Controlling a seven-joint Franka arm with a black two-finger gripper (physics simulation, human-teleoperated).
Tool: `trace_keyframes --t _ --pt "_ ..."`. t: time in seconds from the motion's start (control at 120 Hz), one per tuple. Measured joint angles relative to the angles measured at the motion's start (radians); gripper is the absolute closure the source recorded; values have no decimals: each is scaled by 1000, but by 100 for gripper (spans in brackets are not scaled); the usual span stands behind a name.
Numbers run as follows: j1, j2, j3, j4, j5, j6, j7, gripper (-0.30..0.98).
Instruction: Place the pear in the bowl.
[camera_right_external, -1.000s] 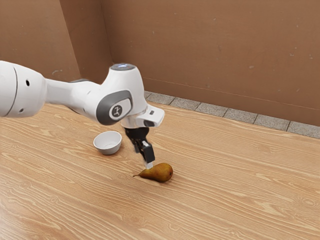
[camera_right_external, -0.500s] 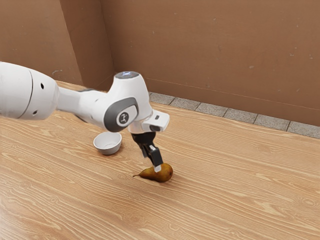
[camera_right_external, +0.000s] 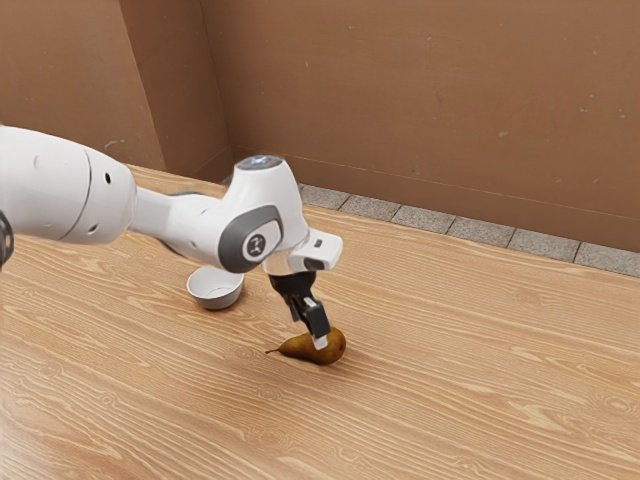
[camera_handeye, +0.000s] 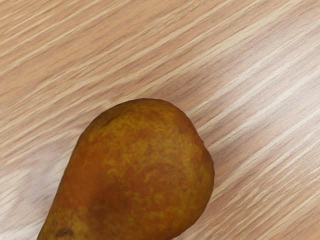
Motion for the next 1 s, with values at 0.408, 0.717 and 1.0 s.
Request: trace_keyframes --t 0.408,0.717,1.0 --pt "0 45 10 21 -35 5 77 0" --pt "2 115 18 90 -75 -7 222 0" --pt "1 175 22 157 -81 -21 316 0"
